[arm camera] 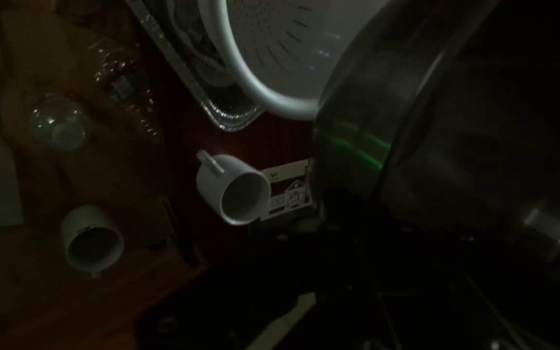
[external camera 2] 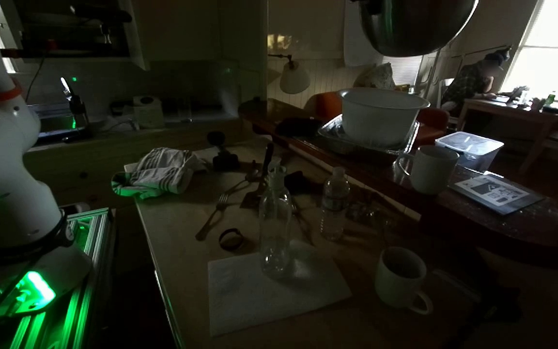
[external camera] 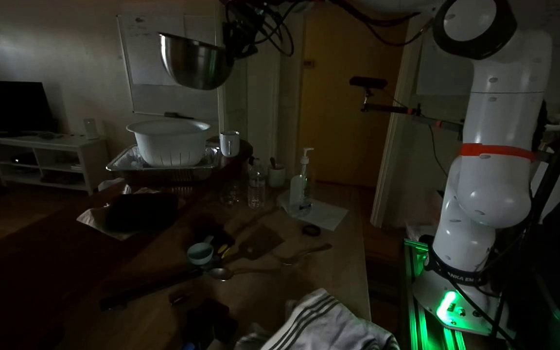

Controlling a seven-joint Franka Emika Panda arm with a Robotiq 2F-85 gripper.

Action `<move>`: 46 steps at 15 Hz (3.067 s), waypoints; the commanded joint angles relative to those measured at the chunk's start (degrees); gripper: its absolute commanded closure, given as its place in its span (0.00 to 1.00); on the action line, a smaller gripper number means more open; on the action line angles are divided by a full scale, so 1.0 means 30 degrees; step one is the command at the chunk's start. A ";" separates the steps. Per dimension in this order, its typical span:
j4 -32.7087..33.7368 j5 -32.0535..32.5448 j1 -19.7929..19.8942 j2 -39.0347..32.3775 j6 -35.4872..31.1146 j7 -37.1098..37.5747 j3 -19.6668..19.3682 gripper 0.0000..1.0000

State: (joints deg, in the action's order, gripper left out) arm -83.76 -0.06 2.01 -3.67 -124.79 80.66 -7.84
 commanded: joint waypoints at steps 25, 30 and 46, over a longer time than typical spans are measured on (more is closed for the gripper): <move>-1.4230 0.2890 0.7502 0.8030 0.2556 1.0845 -0.2013 0.86; -1.5757 0.5991 0.7780 0.8365 0.1591 1.5003 -0.0138 0.96; -1.9988 1.0882 0.8316 0.9505 -0.1342 1.9282 0.0586 0.96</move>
State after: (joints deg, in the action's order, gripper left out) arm -142.24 25.31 25.22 23.47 -125.85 133.68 -8.93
